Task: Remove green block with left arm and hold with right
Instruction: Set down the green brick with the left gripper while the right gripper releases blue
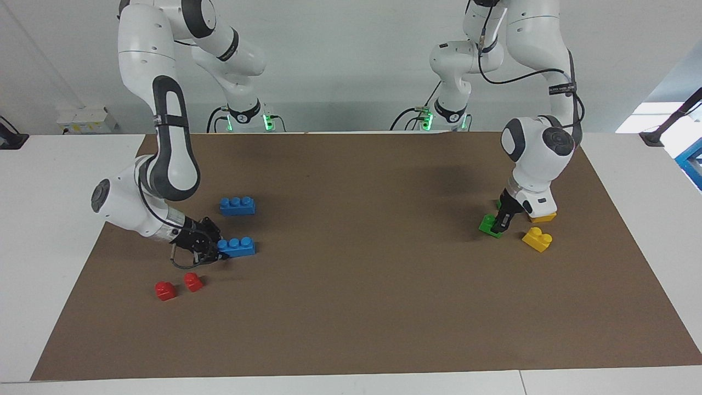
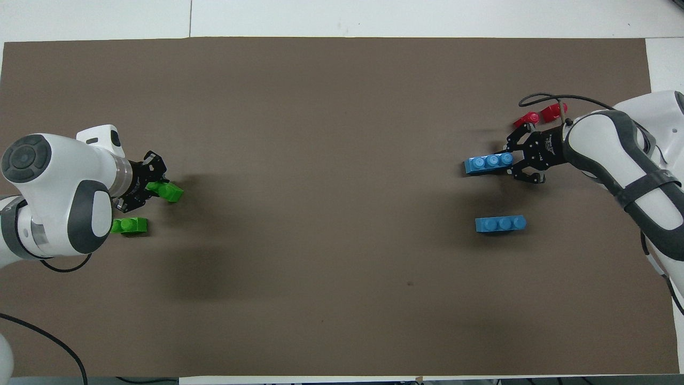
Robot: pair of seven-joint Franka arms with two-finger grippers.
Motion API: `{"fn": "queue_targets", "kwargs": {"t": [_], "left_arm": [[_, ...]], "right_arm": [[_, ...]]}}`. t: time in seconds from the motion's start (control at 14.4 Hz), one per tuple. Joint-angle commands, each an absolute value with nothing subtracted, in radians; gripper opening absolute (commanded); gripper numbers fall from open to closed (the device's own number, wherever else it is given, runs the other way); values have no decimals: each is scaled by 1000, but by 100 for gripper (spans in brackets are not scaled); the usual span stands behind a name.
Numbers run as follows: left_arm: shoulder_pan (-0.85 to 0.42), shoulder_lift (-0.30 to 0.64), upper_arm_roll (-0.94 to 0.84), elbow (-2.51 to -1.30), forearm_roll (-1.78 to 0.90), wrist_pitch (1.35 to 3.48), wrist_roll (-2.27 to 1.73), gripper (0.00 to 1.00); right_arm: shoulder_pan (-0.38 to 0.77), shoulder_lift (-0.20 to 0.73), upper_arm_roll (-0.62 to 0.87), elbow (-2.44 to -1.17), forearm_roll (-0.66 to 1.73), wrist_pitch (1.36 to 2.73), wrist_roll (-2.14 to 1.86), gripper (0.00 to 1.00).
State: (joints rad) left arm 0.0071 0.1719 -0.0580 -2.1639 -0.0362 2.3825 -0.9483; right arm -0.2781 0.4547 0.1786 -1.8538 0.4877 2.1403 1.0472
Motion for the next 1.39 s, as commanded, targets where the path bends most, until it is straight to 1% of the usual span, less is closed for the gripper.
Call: {"fn": "queue_targets", "kwargs": {"t": [0.0,0.07,0.14,0.21,0.28,0.42,0.49,0.56,0.76,0.97,1.11,1.32], "left_arm": [[40,202,-66,-2164,-49,2413,-864,0],[40,202,-66,-2164,-49,2413,-856,0],[40,201,-66,-2164,-49,2413,-856,4],[40,201,-66,-2164,-49,2411,-854,50],[40,202,-66,-2163,-48,2408,-856,100],[38,201,-66,-2154,-49,2404,-856,100],[38,198,-66,-2143,-49,2396,-857,100],[40,189,-66,-2134,-49,2387,-857,100],[38,173,-66,-2068,-48,2289,-859,100],[38,143,-66,-1997,-48,2179,-859,100],[37,108,-66,-1977,-48,2128,-858,100],[29,72,-67,-1945,-40,2057,-857,100]], "right_arm": [[-285,426,186,-1919,471,2184,950,74],[-287,426,186,-1928,471,2204,928,81],[-288,426,186,-1924,471,2207,928,82],[-287,428,186,-1915,471,2204,931,84],[-287,428,186,-1913,471,2204,931,85],[-287,425,187,-1881,469,2186,934,91],[-287,414,186,-1873,468,2181,931,97],[-285,397,187,-1871,468,2178,930,100],[-272,315,192,-1868,459,2123,933,100],[-265,209,193,-1861,341,2047,896,100],[-265,154,193,-1845,287,1979,754,100],[-264,54,193,-1844,186,1916,577,100]]}}
